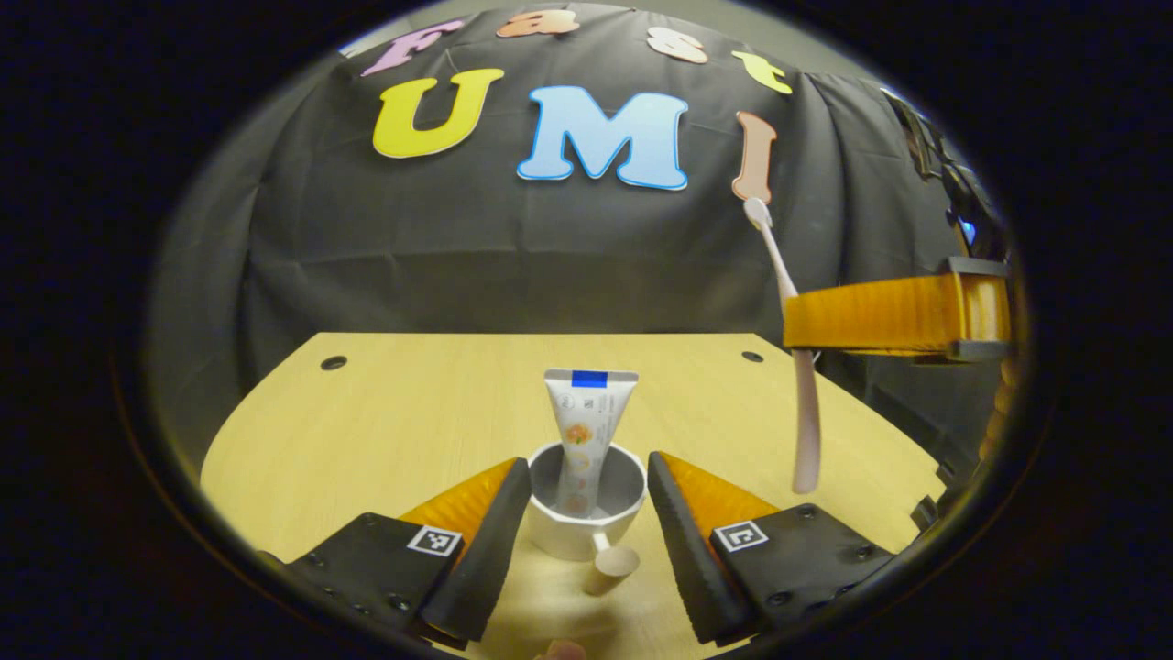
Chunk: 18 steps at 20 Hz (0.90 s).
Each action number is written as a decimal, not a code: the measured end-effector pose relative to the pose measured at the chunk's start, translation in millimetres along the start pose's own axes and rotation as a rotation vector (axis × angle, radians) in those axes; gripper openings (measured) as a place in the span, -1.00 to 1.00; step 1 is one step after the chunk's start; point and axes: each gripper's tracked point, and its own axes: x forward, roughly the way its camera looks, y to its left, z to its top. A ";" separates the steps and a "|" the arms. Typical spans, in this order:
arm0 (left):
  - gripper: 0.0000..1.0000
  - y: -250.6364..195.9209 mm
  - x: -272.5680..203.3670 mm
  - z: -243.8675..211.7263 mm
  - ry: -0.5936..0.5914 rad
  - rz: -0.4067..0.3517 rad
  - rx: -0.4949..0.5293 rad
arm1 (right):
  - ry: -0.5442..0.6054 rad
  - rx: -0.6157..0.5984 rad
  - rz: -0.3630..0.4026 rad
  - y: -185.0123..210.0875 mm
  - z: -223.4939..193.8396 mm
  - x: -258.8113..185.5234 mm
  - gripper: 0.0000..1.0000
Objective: Put the toothbrush and toothpaste on the desktop into the cup, then pick up the cup and place it on the coaster on the desktop.
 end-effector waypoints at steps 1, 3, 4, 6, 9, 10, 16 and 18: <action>0.70 1.8 -5.0 -1.8 0.007 0.000 -0.008 | -0.017 0.011 0.010 3.0 3.6 6.7 -0.92; 0.70 3.4 -14.5 -7.8 0.029 -0.003 -0.019 | -0.048 0.029 0.023 6.2 6.0 20.3 -0.92; 0.70 6.2 -17.7 -10.2 0.040 0.000 -0.020 | -0.058 0.039 0.024 6.8 5.6 28.2 -0.92; 0.70 8.1 -23.5 -16.6 0.059 0.000 -0.032 | -0.076 0.052 0.032 12.2 6.0 39.0 -0.92; 0.70 11.3 -29.1 -28.0 0.082 -0.001 -0.061 | -0.088 0.061 0.048 23.4 3.0 56.1 -0.92; 0.70 13.2 -30.2 -30.5 0.087 0.002 -0.069 | -0.090 0.064 0.054 26.4 0.5 58.7 -0.99; 0.71 14.7 -37.1 -31.8 0.075 0.003 -0.089 | -0.137 -0.004 0.083 44.4 -8.2 66.0 -0.92; 0.70 14.2 -36.6 -32.1 0.076 0.002 -0.090 | -0.147 -0.032 0.096 48.5 -16.5 68.6 -0.92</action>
